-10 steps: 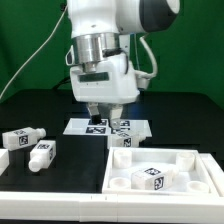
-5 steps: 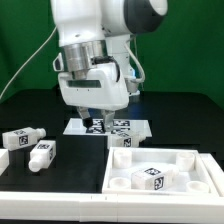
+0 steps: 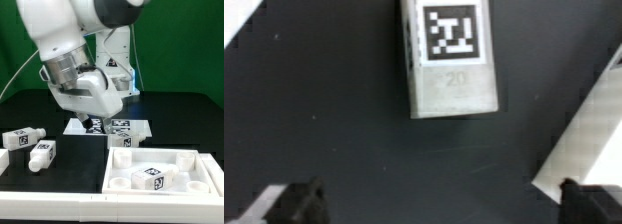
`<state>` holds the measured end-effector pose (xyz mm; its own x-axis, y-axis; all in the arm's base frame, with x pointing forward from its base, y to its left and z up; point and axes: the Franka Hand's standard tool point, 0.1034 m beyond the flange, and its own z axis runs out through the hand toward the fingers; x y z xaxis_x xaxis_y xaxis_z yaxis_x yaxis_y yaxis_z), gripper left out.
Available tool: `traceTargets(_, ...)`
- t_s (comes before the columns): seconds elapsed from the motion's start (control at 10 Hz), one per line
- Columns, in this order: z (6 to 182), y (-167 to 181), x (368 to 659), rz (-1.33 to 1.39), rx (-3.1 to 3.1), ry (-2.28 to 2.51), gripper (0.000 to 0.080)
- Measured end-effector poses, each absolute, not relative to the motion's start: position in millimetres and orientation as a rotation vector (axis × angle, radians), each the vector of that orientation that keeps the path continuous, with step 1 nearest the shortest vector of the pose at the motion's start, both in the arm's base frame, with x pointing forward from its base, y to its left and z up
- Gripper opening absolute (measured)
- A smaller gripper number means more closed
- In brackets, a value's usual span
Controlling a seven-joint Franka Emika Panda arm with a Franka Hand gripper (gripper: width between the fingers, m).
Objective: Assemble one leg
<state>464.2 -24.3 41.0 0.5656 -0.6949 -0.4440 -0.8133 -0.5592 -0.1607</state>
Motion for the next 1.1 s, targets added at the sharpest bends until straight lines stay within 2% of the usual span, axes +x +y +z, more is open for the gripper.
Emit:
traceTargets(0.2, 38.3, -21.1, 462.2, 0.622, -2.384, 1.202, 0.0649)
traceTargets(0.6, 44.2, -7.4, 461.4, 0.952, -2.215, 1.081, 0.0649)
traceTargets(1.1, 41.8, 2.1, 466.3, 0.978, -2.216, 1.053, 0.0649)
